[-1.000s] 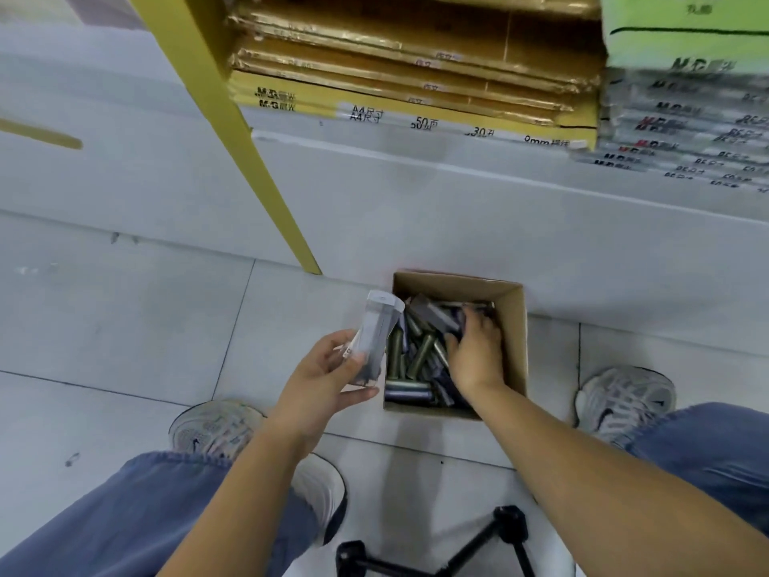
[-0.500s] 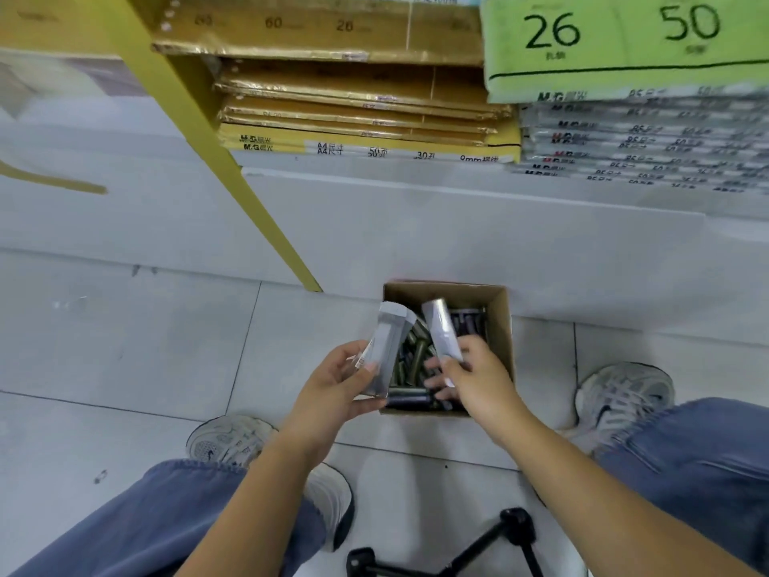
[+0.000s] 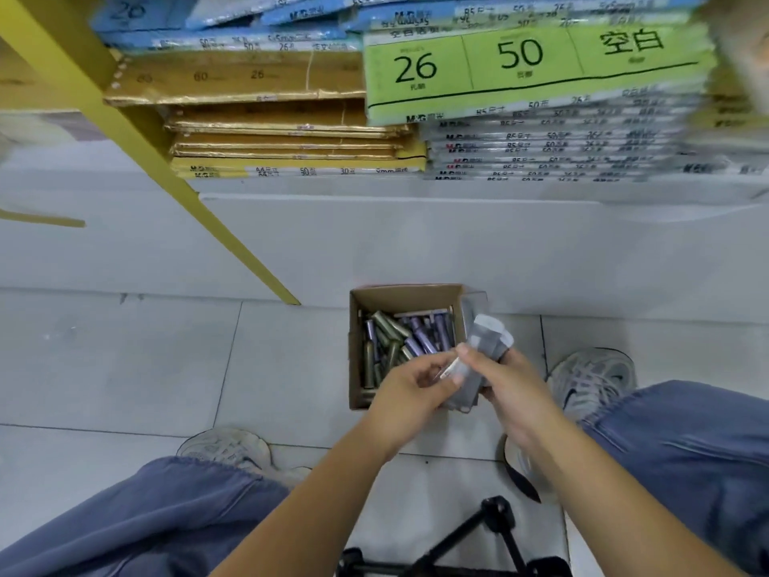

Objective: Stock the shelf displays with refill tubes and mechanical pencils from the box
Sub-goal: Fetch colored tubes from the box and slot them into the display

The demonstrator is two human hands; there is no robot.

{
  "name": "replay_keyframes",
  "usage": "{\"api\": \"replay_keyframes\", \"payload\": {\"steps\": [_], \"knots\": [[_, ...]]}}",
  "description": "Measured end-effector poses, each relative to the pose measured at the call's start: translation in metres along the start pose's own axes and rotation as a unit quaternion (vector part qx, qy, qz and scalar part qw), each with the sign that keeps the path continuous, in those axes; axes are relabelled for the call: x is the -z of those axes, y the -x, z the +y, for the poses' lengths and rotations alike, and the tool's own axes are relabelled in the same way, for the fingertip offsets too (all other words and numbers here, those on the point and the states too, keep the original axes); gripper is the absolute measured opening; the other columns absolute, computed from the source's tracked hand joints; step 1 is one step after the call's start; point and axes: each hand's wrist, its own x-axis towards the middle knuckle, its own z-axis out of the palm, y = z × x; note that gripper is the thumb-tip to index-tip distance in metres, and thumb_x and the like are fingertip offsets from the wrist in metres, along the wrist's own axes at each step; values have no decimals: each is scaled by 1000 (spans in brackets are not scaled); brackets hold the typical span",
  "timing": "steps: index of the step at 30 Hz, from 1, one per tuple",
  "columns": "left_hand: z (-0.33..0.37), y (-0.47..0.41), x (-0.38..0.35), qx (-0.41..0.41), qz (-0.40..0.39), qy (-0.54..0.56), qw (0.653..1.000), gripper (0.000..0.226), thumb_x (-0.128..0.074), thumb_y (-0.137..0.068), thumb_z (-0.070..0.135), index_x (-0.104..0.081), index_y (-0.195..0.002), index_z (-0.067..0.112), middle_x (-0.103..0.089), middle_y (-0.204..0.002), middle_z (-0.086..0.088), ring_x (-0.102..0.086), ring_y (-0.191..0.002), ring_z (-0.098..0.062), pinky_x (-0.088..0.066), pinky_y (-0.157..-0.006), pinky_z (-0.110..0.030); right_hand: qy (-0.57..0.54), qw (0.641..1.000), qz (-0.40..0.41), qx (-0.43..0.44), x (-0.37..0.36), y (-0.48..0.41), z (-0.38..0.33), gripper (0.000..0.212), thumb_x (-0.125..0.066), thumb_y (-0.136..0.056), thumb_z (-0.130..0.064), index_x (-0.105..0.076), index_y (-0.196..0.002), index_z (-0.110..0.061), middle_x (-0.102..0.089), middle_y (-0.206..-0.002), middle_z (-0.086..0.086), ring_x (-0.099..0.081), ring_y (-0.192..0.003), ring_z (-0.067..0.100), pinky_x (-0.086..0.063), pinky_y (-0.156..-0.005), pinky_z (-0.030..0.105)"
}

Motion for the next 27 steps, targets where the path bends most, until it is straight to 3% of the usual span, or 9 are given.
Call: {"api": "replay_keyframes", "payload": {"steps": [3,7,15,19,23,27], "knots": [[-3,-23,6,37,63,-57,996,28,-66,-95,32,-70,-120,20,-74,-107,9,-68,-100,-11,-54,-86,-21,-36,998,45,6,14,-9,-3,27,-70,-84,-11,-63,-110,-9,-72,-99,10,-68,-92,25,-54,-81,39],[-19,-62,22,90,118,-89,985,33,-57,-100,28,-62,-132,20,-69,-122,-3,-64,-102,-15,-51,-102,-35,-68,994,81,-4,36,-23,-7,20,-66,-87,-10,-62,-105,-16,-67,-94,4,-64,-87,19,-52,-77,35],[-26,-128,1,94,48,-127,986,46,-54,-100,8,-49,-145,17,-59,-140,-4,-59,-122,-19,-46,-108,-37,-78,994,68,-46,38,-37,9,33,-68,-86,-12,-60,-117,-13,-68,-96,4,-65,-87,18,-55,-72,33],[-27,-137,-1,96,28,-119,988,52,-54,-98,0,-46,-147,16,-56,-144,-4,-52,-131,-20,-40,-113,-34,-84,993,55,-70,37,-40,14,31,-69,-83,-13,-61,-112,-18,-70,-92,2,-67,-85,18,-56,-76,38],[-32,-134,4,108,42,-20,993,57,-52,-96,-7,-42,-149,12,-55,-145,-5,-52,-128,-15,-41,-101,-24,-88,992,50,-73,36,-40,14,33,-68,-85,-12,-58,-116,-17,-67,-97,4,-65,-90,20,-55,-73,36],[-41,-128,13,118,59,45,990,55,-62,-94,-1,-46,-145,13,-63,-135,-5,-57,-123,-18,-42,-106,-33,-92,992,46,-72,35,-39,14,30,-65,-87,-12,-58,-116,-14,-66,-96,6,-63,-88,20,-54,-69,34]]}}
